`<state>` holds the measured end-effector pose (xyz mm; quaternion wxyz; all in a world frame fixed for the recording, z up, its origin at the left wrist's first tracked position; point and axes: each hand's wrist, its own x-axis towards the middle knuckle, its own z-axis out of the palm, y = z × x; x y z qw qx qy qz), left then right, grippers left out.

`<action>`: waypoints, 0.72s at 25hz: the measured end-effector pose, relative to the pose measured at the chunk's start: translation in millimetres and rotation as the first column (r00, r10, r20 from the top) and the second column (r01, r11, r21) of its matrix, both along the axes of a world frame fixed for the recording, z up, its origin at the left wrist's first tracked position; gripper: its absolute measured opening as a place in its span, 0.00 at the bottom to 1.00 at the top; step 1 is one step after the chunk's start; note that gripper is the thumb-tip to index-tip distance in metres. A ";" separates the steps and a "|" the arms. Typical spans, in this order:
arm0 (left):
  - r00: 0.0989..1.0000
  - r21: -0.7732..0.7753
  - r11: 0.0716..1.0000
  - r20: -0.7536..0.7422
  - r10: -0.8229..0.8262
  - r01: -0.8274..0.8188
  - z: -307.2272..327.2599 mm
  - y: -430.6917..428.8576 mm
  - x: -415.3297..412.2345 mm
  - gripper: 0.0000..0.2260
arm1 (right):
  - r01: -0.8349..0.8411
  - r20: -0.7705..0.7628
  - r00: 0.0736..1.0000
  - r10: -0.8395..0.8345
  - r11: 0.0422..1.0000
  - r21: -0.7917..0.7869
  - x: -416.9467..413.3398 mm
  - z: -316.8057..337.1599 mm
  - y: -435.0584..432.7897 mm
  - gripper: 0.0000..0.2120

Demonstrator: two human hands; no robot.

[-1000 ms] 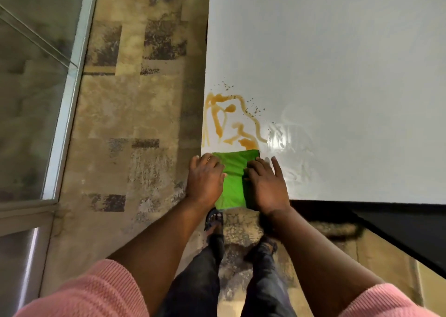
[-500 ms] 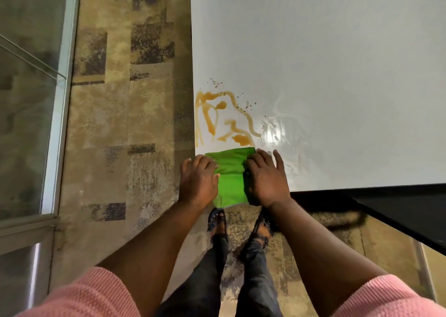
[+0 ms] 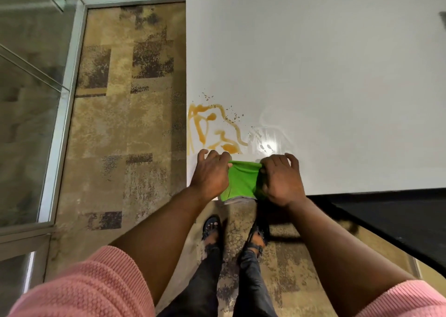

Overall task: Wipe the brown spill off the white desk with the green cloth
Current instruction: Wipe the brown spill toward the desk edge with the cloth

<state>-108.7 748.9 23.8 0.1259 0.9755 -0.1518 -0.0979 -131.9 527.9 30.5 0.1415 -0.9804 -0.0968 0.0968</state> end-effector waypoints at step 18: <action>0.988 -0.029 0.997 -0.145 0.060 -0.065 -59.3 3.4 -75.5 0.30 | -0.197 0.019 0.980 0.197 0.980 0.033 0.7 -61.4 -1.1 0.30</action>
